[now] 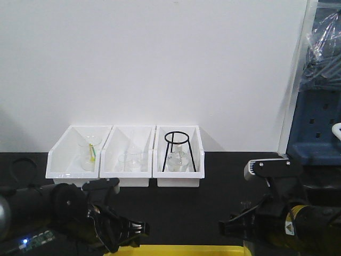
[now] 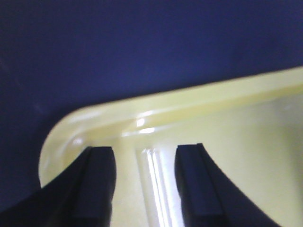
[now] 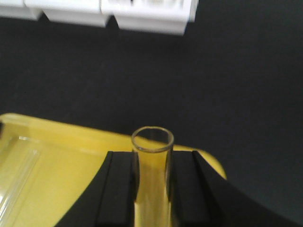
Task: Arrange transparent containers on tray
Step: 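Lower the right gripper's tube into the yellow tray and open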
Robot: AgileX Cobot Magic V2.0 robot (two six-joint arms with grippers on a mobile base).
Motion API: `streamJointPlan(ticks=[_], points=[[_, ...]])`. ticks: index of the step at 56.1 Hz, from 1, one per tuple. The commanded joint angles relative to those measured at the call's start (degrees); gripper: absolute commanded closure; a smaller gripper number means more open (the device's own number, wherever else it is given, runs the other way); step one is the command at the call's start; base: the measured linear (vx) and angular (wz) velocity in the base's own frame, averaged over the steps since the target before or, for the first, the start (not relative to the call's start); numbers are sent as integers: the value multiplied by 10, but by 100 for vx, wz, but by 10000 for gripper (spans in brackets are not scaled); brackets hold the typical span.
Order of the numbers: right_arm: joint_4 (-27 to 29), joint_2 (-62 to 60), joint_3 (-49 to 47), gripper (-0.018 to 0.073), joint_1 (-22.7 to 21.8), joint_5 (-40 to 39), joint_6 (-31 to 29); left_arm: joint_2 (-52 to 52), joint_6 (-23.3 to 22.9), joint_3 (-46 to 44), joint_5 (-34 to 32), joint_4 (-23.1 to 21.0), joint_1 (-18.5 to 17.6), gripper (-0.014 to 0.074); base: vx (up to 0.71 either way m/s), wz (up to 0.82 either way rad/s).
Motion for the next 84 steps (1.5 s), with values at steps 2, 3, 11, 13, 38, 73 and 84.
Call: streamJointPlan(ticks=[2, 3, 11, 13, 38, 73, 84], points=[[57, 11, -18, 571, 0, -11, -5, -72, 8, -18, -53, -8, -3, 174, 0, 0], [62, 14, -18, 571, 0, -8, -6, -79, 9, -18, -56, -8, -3, 174, 0, 0], [101, 43, -18, 571, 0, 4, -7, -128, 31, -18, -89, -8, -3, 174, 0, 0], [110, 48, -18, 571, 0, 4, -7, -136, 31, -18, -94, -9, -3, 174, 0, 0], [180, 128, -18, 570, 0, -1, -3, -167, 31, -18, -103, -8, -3, 174, 0, 0], [205, 193, -18, 265, 0, -72, -3, -167, 31, -18, -87, -9, -3, 174, 0, 0], [205, 193, -18, 80, 0, -76, -3, -167, 31, -18, -82, -9, -3, 174, 0, 0]])
